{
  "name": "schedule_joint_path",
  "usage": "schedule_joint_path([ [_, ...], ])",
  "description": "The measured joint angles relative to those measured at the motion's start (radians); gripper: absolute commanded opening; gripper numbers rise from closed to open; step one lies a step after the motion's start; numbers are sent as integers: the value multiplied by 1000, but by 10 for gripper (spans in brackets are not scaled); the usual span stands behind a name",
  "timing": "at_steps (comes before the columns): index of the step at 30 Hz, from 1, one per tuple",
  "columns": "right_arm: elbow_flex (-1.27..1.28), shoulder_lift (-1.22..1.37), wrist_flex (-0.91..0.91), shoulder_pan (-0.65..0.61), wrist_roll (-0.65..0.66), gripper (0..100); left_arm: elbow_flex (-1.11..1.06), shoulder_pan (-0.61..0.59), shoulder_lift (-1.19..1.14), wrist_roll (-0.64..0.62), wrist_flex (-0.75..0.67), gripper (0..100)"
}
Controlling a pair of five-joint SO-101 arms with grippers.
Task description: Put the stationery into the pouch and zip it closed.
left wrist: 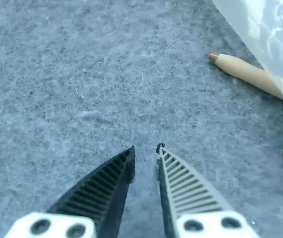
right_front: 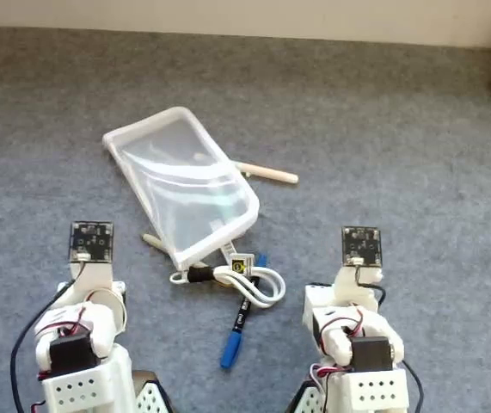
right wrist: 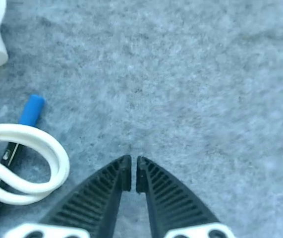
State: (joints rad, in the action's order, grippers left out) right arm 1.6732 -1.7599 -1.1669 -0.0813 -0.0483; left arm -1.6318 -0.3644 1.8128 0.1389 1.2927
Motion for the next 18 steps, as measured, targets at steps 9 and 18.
schedule_joint_path([
  [9,-5,0,51,15,78,26,2,-63,0,0,0,88],
  [18,-129,0,68,15,411,32,-9,-244,0,2,-28,88],
])
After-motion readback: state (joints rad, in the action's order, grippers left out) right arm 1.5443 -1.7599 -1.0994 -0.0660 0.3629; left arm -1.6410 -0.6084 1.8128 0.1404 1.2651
